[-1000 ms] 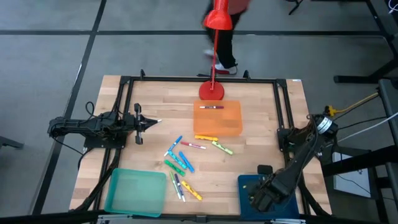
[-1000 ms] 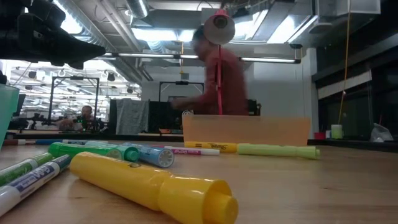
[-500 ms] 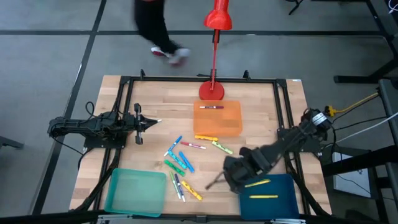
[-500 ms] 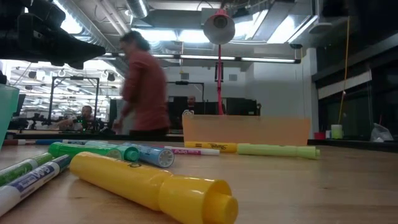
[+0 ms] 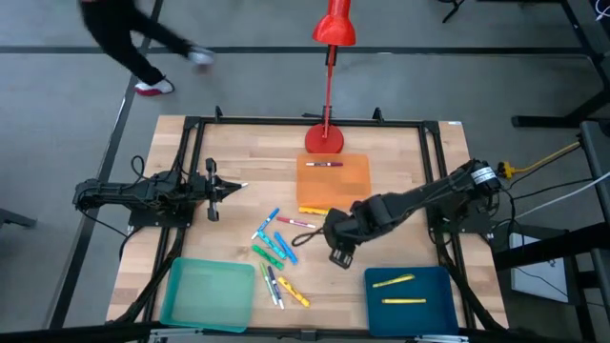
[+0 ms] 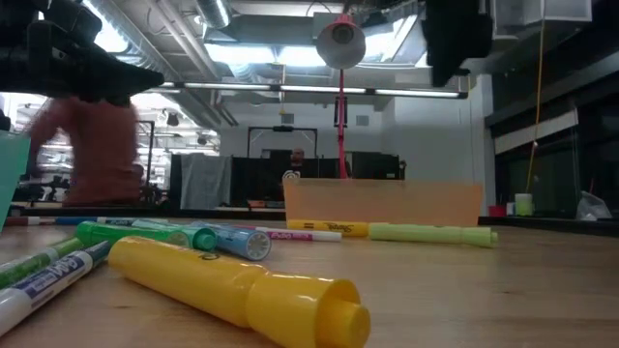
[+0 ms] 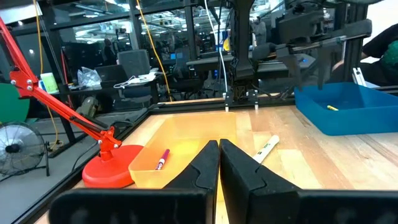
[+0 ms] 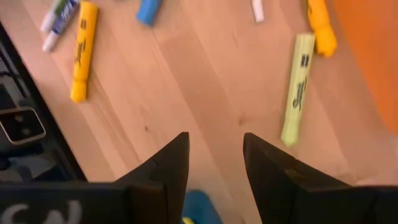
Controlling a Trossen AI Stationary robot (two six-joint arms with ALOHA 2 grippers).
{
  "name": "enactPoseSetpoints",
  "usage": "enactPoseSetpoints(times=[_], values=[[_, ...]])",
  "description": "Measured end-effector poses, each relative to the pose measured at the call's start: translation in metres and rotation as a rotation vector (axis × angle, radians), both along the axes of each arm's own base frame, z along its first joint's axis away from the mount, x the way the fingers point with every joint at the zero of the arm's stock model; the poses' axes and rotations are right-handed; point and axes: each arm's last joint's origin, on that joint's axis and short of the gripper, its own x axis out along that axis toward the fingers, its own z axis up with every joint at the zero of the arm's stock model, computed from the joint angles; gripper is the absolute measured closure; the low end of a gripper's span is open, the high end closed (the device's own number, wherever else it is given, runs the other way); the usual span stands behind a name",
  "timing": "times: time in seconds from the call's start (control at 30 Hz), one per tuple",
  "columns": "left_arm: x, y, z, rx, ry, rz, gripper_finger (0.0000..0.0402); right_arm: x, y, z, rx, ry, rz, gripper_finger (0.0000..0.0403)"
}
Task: Pick & Place Markers
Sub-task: Put the green highlighter pen into the green bin
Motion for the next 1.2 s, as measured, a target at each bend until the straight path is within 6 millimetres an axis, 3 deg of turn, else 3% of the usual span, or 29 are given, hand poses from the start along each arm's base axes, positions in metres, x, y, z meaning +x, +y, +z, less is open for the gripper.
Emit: enactPoseSetpoints(times=[0.23, 0.43, 1.2], values=[[0.0, 0.0, 0.0, 0.0, 0.0, 0.0, 0.0389, 0.011, -0.009, 0.003, -0.018, -0.089, 0.048, 0.0252], [0.0, 0.0, 0.0, 0.0, 0.0, 0.0, 0.0393, 0.009, -0.012, -0.003, -0.042, -0.066, 0.087, 0.0252], [0.0, 0.0, 0.0, 0.0, 0.0, 0.0, 0.0389, 0.029, -0.005, 0.006, -0.03, -0.313, 0.143, 0.0252]])
